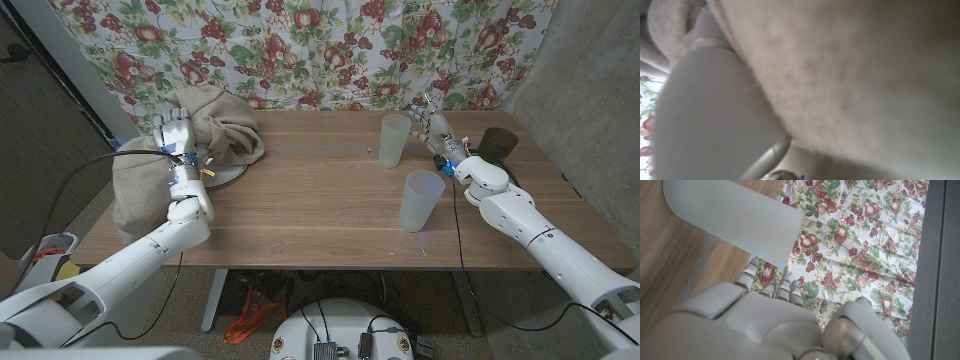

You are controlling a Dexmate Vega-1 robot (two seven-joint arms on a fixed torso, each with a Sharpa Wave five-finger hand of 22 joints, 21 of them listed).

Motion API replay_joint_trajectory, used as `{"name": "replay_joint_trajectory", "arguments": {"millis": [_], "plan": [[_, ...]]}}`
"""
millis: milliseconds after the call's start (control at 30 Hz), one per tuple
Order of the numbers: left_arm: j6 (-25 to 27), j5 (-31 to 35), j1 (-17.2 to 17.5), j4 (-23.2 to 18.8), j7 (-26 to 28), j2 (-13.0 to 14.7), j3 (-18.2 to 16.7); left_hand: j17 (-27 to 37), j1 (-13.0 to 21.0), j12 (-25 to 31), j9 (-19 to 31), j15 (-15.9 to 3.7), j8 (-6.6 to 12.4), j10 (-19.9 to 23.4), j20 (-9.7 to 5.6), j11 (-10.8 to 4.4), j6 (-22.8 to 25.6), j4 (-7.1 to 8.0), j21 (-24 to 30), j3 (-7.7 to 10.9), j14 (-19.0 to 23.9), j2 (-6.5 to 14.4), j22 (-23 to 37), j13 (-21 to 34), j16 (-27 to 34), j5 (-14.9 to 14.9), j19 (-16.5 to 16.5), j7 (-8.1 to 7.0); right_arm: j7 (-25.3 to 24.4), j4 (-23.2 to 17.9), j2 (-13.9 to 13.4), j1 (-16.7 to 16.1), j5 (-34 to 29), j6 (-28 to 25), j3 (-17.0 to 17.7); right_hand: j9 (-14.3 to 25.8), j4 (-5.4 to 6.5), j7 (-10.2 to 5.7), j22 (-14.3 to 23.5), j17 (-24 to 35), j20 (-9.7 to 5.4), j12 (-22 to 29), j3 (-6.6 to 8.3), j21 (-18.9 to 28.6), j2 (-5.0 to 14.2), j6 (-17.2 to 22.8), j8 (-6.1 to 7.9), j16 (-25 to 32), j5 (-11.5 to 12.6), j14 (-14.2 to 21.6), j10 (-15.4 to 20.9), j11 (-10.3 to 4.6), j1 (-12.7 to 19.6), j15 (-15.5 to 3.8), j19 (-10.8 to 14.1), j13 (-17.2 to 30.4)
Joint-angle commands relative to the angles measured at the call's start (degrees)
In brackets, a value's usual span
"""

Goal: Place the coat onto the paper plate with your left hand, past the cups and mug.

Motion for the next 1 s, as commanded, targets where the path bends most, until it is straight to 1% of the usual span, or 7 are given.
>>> {"name": "replay_joint_trajectory", "arguments": {"millis": [33,133,233,433,700,800,1000], "plan": [[0.45,1.19,0.17,-0.37,-3.05,0.32,3.26,-0.02,18.76,0.15,-0.56,-4.52,33.45,2.82,0.48,-1.99,3.13,-2.22,0.34,17.03,1.33,18.56,-0.09,0.06,-0.03,0.53,-0.56,-2.41,0.76,0.94,0.13,0.52,0.21,0.39,-0.04,0.2,0.07,-0.07,0.14,-0.01,-0.13,0.46,-0.26,0.13,0.11,0.46,0.37,0.1,-0.01,0.22,0.63,-0.04,0.09,-1.83,0.19,0.24],[0.71,1.58,0.26,-0.47,-3.93,0.39,3.97,-0.12,18.5,0.15,-0.77,-4.82,33.55,3.33,0.93,-2.34,3.46,-2.23,0.04,17.24,1.3,18.1,-0.27,0.05,-0.46,1.01,-0.95,-2.93,1.13,1.33,0.2,0.67,0.21,0.61,-0.13,0.2,0.07,-0.07,0.14,-0.01,-0.13,0.45,-0.27,0.11,0.12,0.49,0.38,0.1,-0.01,0.23,0.61,-0.02,0.08,-1.82,0.15,0.24],[0.79,1.04,0.62,-2.13,-7.04,1.51,4.17,-0.24,18.2,0.07,-1.39,-4.97,33.36,3.53,1.37,-2.41,3.73,-2.11,0.17,17.35,1.17,17.88,-0.25,0.04,-0.96,1.43,-1.08,-3.24,1.38,1.58,0.28,0.82,0.37,0.38,-0.26,0.2,0.07,-0.06,0.14,-0.01,-0.17,0.46,-0.28,0.1,0.15,0.49,0.38,0.1,-0.01,0.22,0.62,-0.02,0.08,-1.82,0.15,0.24],[1.83,1.55,0.45,-2.95,-10.71,2.75,4.89,-0.36,17.81,0.0,-1.98,-5.04,33.4,3.98,1.8,-2.53,3.97,-2.06,0.48,17.43,1.56,17.61,-0.22,0.01,-1.53,2.06,-1.29,-3.2,2.28,2.85,0.89,1.46,0.41,0.98,-0.64,0.2,0.07,-0.03,0.14,-0.01,-0.18,0.44,-0.29,0.1,0.18,0.49,0.37,0.11,-0.01,0.26,0.59,-0.03,0.08,-1.82,0.15,0.24],[2.28,1.14,0.54,-2.0,-11.51,2.19,4.88,-0.38,17.43,-0.07,-1.98,-5.15,33.66,4.02,1.89,-2.47,3.9,-1.97,0.64,17.43,1.94,17.48,-0.24,-0.01,-1.85,2.49,-1.36,-3.08,2.83,3.57,1.12,1.94,0.3,1.3,-0.88,0.2,0.07,-0.06,0.14,0.0,-0.16,0.44,-0.32,0.09,0.2,0.5,0.37,0.12,-0.01,0.29,0.6,-0.01,0.07,-1.79,0.14,0.25],[3.08,1.54,0.09,-1.9,-13.59,2.51,5.78,-0.38,17.31,-0.08,-1.98,-5.34,33.75,4.05,1.93,-2.57,3.84,-1.98,0.58,17.44,1.97,17.38,-0.3,-0.02,-2.02,2.65,-1.48,-3.34,2.89,3.55,1.12,2.03,0.2,1.29,-0.97,0.2,0.06,-0.06,0.14,0.0,-0.17,0.43,-0.33,0.09,0.21,0.46,0.35,0.13,-0.01,0.32,0.6,0.01,0.07,-1.79,0.15,0.25],[5.21,1.23,-0.62,-1.92,-16.72,2.03,6.44,-1.74,16.1,-0.17,-2.83,-5.86,33.73,4.62,3.15,-2.64,4.05,-1.82,-0.03,17.54,2.19,16.79,-0.57,-0.12,-4.31,3.51,-2.6,-3.75,2.49,3.1,1.12,1.82,0.21,1.17,-0.89,0.2,0.06,-0.07,0.15,0.0,-0.14,0.46,-0.34,0.09,0.25,0.45,0.35,0.13,-0.01,0.33,0.67,0.04,0.07,-1.82,0.16,0.25]]}}
